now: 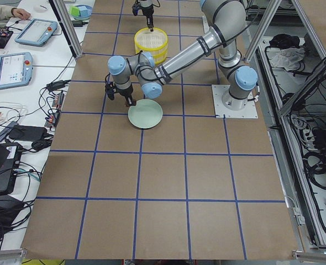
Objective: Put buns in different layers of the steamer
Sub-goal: 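Carry the brown bun over the top steamer tier with the left gripper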
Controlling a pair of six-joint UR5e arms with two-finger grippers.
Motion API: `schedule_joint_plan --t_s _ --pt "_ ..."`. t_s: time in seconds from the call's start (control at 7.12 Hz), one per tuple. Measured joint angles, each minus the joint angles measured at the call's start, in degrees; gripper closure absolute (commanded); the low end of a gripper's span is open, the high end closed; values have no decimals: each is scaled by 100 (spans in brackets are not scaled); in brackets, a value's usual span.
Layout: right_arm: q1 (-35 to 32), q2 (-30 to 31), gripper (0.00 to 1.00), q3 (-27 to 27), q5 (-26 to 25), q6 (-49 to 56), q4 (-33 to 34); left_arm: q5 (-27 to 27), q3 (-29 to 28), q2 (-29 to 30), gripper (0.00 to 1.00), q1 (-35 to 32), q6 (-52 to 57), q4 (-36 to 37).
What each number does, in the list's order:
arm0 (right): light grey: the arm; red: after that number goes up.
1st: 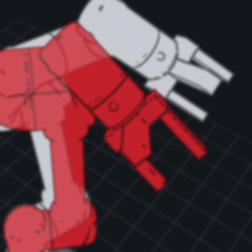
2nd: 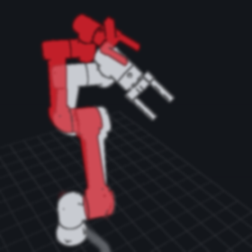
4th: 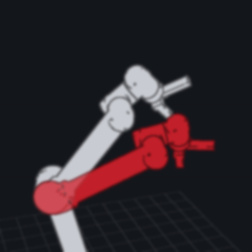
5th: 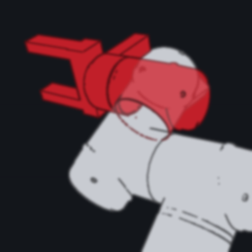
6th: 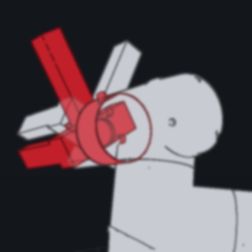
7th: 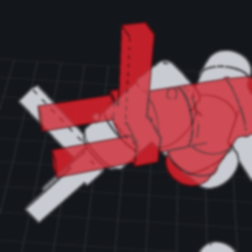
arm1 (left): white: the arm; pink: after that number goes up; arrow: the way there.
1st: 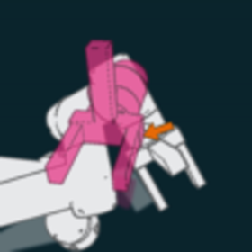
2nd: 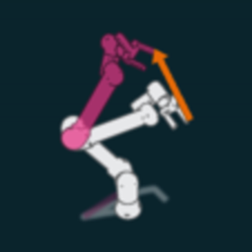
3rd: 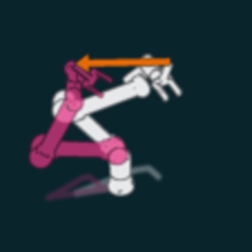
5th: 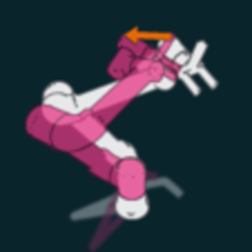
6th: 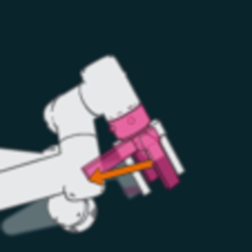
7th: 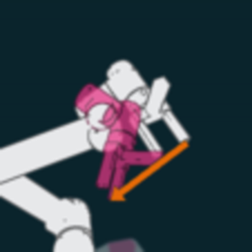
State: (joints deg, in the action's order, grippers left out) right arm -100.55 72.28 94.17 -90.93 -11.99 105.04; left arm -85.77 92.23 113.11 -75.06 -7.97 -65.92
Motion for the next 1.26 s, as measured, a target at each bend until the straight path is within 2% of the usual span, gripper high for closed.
schedule_joint_plan --t_s 0.14,0.56,0.84,1.12,1.26 --pt "8 303 0 -77 54 5 -210 231 -23 -154 100 -294 -499 0" --pt "134 1407 0 -737 328 65 -1600 929 -30 -409 100 -1107 -1890 6" --pt "183 1726 0 -959 303 326 -1754 1303 30 -430 100 -1715 -2689 48" --pt "242 1821 0 -981 286 429 -1741 1661 53 -374 100 -2303 -3534 461" --pt "332 1841 0 -985 286 443 -1731 1854 66 -326 80 -2514 -3861 749"
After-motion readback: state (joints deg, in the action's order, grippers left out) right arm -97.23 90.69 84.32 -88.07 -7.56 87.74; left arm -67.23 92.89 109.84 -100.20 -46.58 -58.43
